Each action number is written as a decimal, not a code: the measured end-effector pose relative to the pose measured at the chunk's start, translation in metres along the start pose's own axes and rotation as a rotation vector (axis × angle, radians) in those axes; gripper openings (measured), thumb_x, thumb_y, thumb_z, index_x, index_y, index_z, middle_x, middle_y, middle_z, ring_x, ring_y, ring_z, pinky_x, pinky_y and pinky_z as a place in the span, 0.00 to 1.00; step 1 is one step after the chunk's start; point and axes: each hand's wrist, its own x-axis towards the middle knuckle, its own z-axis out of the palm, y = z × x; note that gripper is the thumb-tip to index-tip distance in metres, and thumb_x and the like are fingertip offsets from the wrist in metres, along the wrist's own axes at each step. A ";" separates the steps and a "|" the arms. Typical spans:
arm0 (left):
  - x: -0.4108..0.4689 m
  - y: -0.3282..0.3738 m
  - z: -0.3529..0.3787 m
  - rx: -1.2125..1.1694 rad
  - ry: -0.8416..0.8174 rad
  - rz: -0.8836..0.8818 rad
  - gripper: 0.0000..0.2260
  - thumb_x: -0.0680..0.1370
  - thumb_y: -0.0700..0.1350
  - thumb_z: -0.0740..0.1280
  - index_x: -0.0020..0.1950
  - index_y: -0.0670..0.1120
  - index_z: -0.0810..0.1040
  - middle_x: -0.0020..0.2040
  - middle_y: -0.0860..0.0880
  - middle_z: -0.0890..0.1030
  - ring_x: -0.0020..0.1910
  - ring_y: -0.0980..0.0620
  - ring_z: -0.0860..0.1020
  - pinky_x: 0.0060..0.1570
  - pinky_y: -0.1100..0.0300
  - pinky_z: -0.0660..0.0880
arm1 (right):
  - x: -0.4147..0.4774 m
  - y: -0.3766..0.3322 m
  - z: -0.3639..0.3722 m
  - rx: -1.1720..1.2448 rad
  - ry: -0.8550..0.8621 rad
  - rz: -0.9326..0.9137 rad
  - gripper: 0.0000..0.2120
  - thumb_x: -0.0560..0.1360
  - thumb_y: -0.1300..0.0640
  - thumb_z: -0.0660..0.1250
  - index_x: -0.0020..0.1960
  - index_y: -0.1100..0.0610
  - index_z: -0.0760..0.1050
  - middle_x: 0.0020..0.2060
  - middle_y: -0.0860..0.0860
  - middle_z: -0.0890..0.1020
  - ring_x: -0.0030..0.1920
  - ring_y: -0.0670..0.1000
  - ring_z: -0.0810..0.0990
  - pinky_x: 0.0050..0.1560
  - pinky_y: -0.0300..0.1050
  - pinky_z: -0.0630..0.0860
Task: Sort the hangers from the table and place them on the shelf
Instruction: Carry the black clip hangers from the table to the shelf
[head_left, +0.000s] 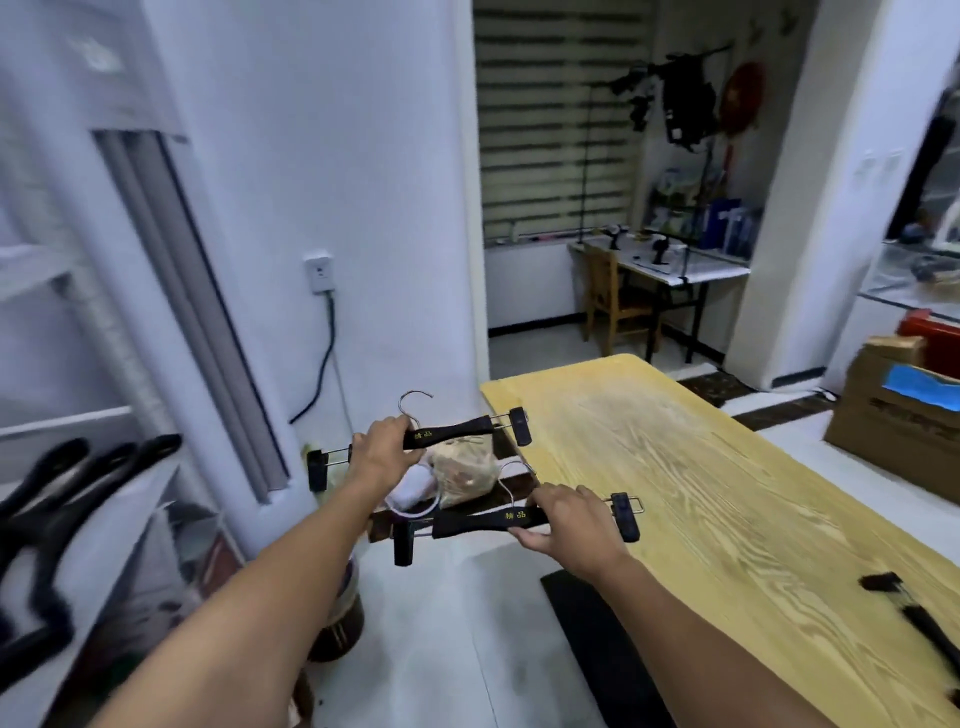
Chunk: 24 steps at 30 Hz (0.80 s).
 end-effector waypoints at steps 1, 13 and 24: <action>-0.006 -0.010 -0.007 -0.007 0.012 -0.035 0.11 0.76 0.49 0.67 0.55 0.46 0.74 0.53 0.47 0.79 0.56 0.45 0.75 0.56 0.51 0.66 | 0.004 -0.006 0.001 0.004 0.014 -0.033 0.20 0.73 0.38 0.63 0.52 0.54 0.76 0.47 0.49 0.82 0.50 0.51 0.80 0.51 0.45 0.70; -0.130 -0.067 -0.073 0.082 0.138 -0.344 0.09 0.75 0.49 0.68 0.50 0.46 0.74 0.49 0.48 0.79 0.53 0.45 0.76 0.52 0.51 0.68 | -0.009 -0.076 -0.005 0.130 0.171 -0.337 0.18 0.65 0.34 0.63 0.35 0.50 0.75 0.29 0.43 0.78 0.30 0.46 0.78 0.30 0.38 0.73; -0.292 -0.064 -0.105 0.125 0.237 -0.618 0.09 0.76 0.47 0.67 0.54 0.48 0.74 0.52 0.48 0.79 0.56 0.46 0.75 0.53 0.52 0.65 | -0.075 -0.110 -0.010 0.192 0.158 -0.582 0.18 0.64 0.35 0.64 0.33 0.50 0.73 0.27 0.45 0.76 0.29 0.48 0.78 0.31 0.39 0.72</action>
